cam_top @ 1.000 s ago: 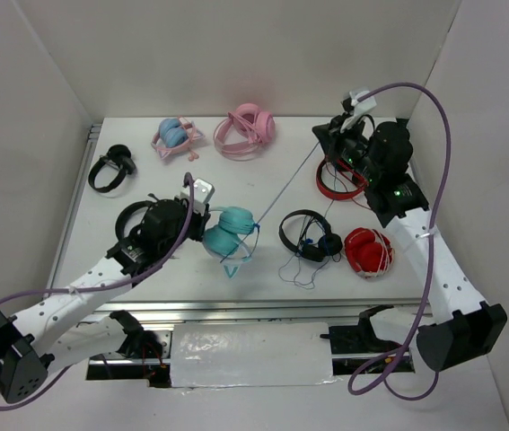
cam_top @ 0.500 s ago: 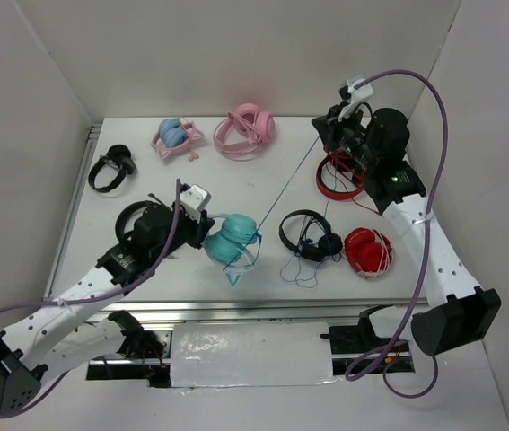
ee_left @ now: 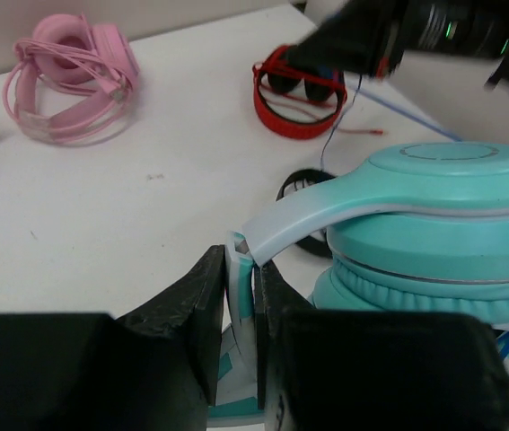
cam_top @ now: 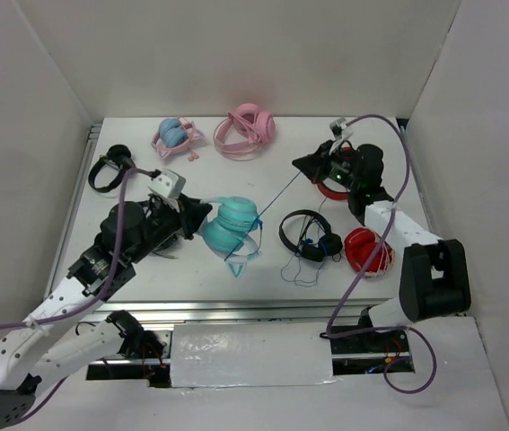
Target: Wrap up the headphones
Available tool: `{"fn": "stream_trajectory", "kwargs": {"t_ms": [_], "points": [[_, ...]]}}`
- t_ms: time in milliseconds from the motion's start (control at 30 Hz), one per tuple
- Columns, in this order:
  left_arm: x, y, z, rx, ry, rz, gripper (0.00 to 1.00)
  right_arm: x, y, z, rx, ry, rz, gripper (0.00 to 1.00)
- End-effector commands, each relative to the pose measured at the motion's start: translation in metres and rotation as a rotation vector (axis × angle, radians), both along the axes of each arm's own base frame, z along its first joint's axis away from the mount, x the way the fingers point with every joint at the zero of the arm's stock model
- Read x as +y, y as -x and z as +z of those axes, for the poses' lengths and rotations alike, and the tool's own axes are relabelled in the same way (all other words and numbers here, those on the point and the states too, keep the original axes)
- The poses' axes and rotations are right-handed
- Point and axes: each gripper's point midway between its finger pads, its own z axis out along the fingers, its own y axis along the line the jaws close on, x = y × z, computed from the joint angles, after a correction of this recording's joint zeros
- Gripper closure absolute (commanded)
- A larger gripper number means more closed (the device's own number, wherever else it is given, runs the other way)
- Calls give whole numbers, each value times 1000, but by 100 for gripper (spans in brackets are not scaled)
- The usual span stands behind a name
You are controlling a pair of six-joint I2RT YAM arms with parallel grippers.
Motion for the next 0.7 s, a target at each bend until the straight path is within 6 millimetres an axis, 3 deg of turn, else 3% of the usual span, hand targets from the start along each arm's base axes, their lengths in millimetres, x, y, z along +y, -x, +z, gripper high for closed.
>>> {"fn": "stream_trajectory", "kwargs": {"t_ms": [0, 67, 100, 133, 300, 400, 500, 567, 667], "points": [[13, 12, 111, -124, 321, 57, 100, 22, 27, 50, -230, -177, 199, 100], [22, 6, 115, -88, 345, 126, 100, 32, 42, 38, -218, -209, 250, 100], [26, 3, 119, -70, 361, 164, 100, 35, 49, 45, -240, -246, 266, 100], [32, -4, 129, -53, 393, 220, 100, 38, 56, 35, -220, -258, 277, 95], [38, -24, 136, 11, 419, 342, 100, 67, 92, 32, -237, -327, 354, 68], [39, -29, 149, -6, 436, 360, 100, 80, 100, 32, -219, -357, 353, 55], [42, -31, 167, -29, 448, 374, 100, 95, 100, 32, -207, -326, 367, 48], [49, -32, 182, -51, 461, 401, 100, 102, 98, 21, -186, -271, 364, 45], [54, -35, 196, -68, 468, 435, 100, 129, 107, 11, -181, -195, 402, 42]]}}
